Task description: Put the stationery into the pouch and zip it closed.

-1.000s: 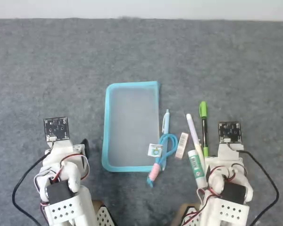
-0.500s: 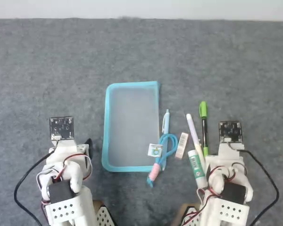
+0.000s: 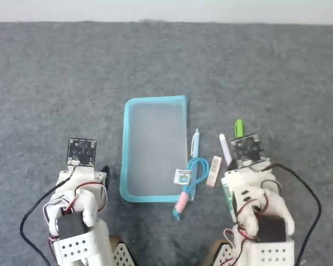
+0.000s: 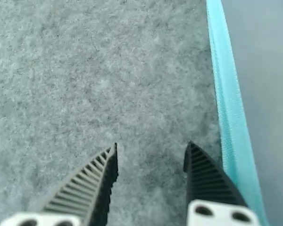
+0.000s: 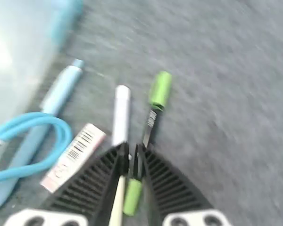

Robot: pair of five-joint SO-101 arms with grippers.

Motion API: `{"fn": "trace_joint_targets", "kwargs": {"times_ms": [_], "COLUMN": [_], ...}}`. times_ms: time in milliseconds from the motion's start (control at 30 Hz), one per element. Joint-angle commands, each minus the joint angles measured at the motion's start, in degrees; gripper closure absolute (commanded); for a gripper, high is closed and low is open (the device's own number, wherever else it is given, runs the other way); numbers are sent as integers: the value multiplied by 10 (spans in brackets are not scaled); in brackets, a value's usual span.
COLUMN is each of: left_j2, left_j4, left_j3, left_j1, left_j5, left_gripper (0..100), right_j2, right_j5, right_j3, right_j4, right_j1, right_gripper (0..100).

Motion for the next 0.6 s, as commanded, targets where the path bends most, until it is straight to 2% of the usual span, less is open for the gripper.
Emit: {"fn": "trace_joint_targets", "kwargs": {"times_ms": [0, 200, 367, 567], "left_j2": [-13, -13, -13, -13], "left_j4": [3, 4, 3, 3], "left_j3": [-4, -4, -4, -4], "left_j1": [4, 3, 3, 3], "left_j5": [-5, -7, -8, -8], "left_gripper": [786, 786, 786, 786], "right_j2": [102, 350, 517, 602], "right_j5": [-12, -27, -53, -75], "right_j3": [-72, -210, -352, -361], "right_j4": [-24, -37, 42, 15], "right_j1": [-44, -117, -182, -247], "right_gripper": [954, 954, 953, 953]}}
